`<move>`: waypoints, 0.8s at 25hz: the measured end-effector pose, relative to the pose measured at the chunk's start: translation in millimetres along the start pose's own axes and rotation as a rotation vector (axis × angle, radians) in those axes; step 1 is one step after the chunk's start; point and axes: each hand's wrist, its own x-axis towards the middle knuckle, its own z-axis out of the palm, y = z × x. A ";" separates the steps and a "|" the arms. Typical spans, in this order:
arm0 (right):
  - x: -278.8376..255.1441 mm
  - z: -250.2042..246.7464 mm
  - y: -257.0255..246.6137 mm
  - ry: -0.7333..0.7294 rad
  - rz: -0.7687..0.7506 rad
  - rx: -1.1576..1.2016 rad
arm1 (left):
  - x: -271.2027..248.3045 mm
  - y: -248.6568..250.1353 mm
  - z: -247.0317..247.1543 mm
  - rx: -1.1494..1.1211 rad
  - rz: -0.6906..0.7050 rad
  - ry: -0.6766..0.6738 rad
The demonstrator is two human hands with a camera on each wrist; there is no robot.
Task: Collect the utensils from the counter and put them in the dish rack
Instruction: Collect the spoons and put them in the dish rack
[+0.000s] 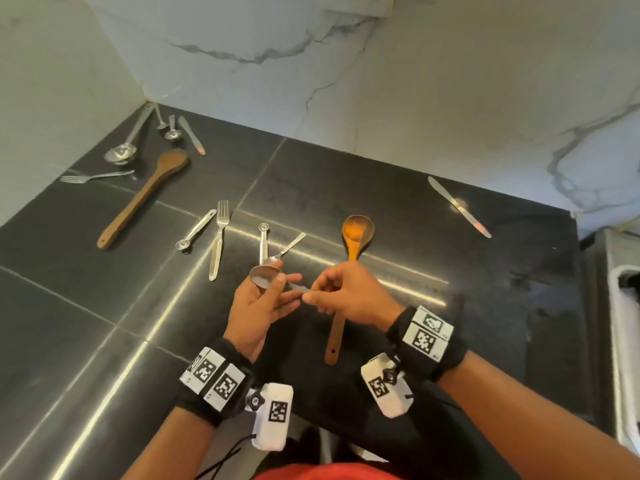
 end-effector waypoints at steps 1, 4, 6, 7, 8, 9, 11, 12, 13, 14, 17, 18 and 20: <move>9.8 5.3 -1.7 -0.073 0.000 -0.050 | -2.1 3.1 -7.4 -0.044 0.020 0.039; 43.4 11.2 -8.5 -0.093 -0.046 -0.253 | -7.1 6.9 -35.7 -0.060 0.018 0.202; 71.6 6.8 -10.7 -0.019 -0.116 -0.503 | -7.5 7.4 -54.7 -0.057 0.001 0.285; 86.1 6.7 -11.8 -0.020 -0.139 -0.636 | -7.6 8.7 -64.5 -0.050 -0.001 0.309; 100.2 7.1 -12.0 -0.041 -0.148 -0.749 | -6.0 11.1 -73.4 -0.037 -0.002 0.323; 112.1 9.3 -11.9 -0.071 -0.144 -0.839 | -5.1 13.5 -82.1 -0.023 -0.008 0.331; 128.9 17.2 -9.4 -0.128 -0.123 -0.962 | -2.2 17.8 -99.6 -0.009 -0.006 0.338; 133.5 19.7 -7.3 -0.143 -0.114 -1.002 | 0.3 20.7 -107.4 -0.006 -0.002 0.333; 135.3 18.7 -4.3 -0.154 -0.099 -1.017 | 2.3 23.1 -112.9 -0.006 -0.006 0.329; 137.1 17.5 -3.5 -0.168 -0.073 -1.011 | 5.5 25.8 -120.7 -0.014 -0.016 0.325; 134.8 11.0 -5.5 -0.220 0.012 -0.957 | 14.4 32.9 -139.6 -0.036 -0.048 0.293; 133.5 10.0 -7.4 -0.202 0.022 -0.936 | 18.3 34.8 -144.8 -0.038 -0.058 0.277; 130.7 15.0 -17.5 -0.126 -0.003 -0.804 | 23.9 38.4 -152.9 -0.048 -0.074 0.241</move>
